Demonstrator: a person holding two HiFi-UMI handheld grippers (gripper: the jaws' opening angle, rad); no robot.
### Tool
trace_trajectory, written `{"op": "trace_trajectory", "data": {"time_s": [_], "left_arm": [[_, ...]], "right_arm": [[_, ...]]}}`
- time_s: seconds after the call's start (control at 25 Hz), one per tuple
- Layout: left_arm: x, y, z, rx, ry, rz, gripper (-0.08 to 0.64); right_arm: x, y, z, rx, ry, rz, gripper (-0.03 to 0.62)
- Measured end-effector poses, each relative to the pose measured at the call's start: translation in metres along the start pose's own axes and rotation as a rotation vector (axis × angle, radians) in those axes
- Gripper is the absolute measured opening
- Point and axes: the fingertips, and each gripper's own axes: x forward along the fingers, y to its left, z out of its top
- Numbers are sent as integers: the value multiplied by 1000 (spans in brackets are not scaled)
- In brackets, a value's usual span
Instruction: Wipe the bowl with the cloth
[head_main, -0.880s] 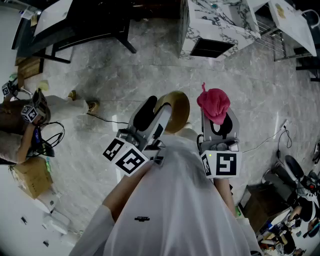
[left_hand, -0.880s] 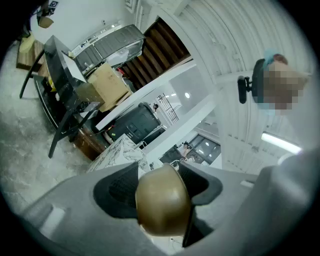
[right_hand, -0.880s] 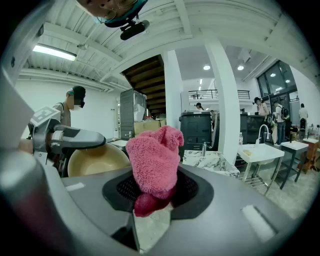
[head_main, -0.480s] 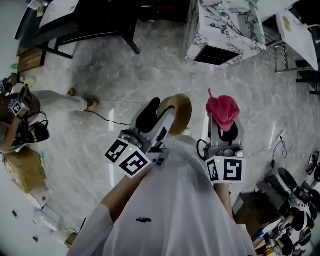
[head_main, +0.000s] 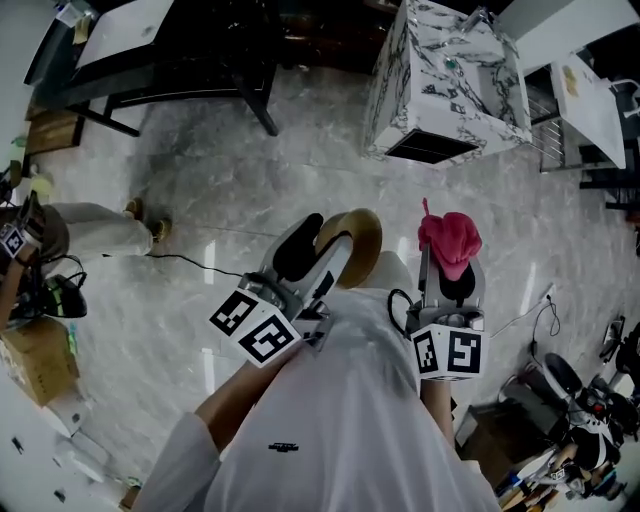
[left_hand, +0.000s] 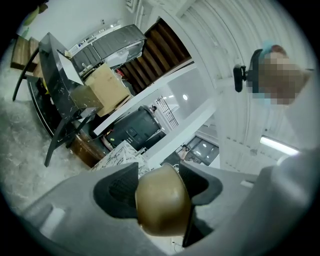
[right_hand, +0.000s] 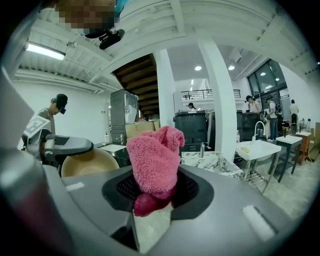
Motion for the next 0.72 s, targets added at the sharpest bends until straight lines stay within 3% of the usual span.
{"op": "trace_trajectory", "data": {"time_s": [0.32, 0.52, 0.72], "left_arm": [[55, 16, 20, -13, -4, 13, 256], [122, 29, 26, -24, -47, 67, 256], [224, 37, 29, -68, -83, 136, 256]], "right_arm": [[62, -49, 17, -48, 20, -38, 141], [128, -84, 33, -72, 1, 65, 141], [202, -156, 49, -103, 31, 162, 140]]}}
